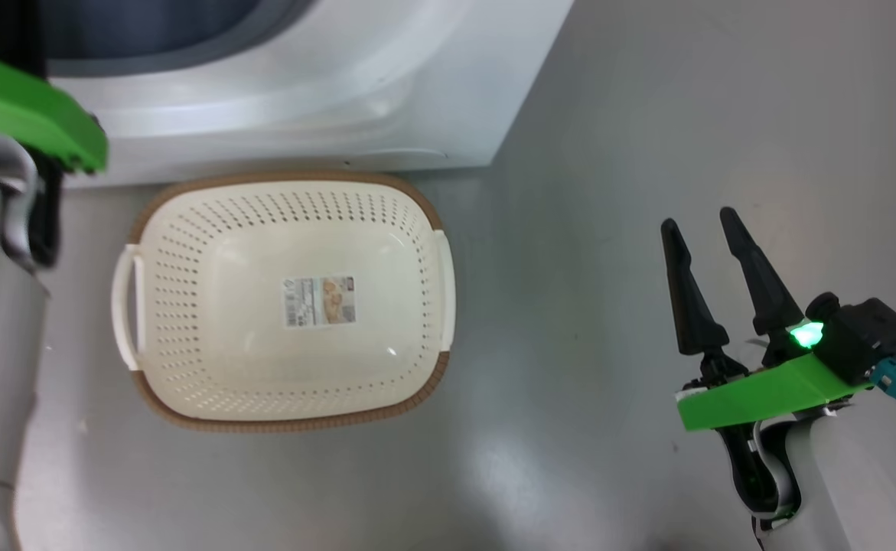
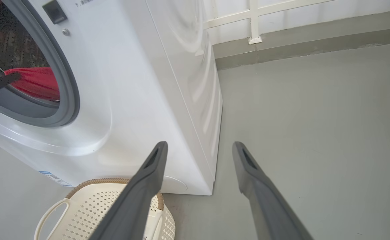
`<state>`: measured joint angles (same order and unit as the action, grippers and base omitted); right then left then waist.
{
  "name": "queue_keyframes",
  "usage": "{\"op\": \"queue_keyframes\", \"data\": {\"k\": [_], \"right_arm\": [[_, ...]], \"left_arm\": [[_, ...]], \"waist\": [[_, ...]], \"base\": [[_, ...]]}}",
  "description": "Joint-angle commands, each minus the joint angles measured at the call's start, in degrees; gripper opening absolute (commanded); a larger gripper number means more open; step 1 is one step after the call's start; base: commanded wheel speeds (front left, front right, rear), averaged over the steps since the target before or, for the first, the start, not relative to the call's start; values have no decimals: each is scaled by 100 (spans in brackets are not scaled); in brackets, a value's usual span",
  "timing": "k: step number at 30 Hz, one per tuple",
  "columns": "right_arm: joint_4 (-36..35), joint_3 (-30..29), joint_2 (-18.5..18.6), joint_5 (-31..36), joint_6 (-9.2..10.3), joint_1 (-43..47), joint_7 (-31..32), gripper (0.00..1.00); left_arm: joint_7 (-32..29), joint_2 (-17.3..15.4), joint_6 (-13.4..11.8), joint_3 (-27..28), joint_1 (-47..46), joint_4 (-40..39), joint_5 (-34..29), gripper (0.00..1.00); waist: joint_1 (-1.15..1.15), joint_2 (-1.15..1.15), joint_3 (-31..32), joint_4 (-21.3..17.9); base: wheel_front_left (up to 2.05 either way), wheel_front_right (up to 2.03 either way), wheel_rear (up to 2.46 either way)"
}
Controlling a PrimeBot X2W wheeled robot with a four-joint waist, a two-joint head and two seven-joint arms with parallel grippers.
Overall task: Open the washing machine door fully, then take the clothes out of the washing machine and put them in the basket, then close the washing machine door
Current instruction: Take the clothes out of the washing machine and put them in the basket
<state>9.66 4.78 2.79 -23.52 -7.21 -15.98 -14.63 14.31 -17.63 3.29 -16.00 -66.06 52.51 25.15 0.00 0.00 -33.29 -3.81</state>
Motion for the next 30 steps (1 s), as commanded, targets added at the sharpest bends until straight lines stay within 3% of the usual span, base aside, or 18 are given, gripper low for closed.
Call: {"op": "queue_keyframes", "data": {"k": [1, 16, 30], "right_arm": [[-98, 94, 9, 101, -28, 178, -37, 100], [-29, -262, 9, 241, -28, 642, -37, 100], [-19, -360, 9, 292, -28, 738, -37, 100]], "left_arm": [[68, -238, -55, 215, 165, -237, -66, 0], [68, 558, 178, 1595, 2207, -2242, -885, 0], [69, 1002, 386, 2153, 2986, -3627, -1241, 0]], "waist": [[0, 0, 256, 181], [0, 0, 962, 530], [0, 0, 1104, 649]], "base": [[0, 0, 0], [0, 0, 0], [0, 0, 0]]}}
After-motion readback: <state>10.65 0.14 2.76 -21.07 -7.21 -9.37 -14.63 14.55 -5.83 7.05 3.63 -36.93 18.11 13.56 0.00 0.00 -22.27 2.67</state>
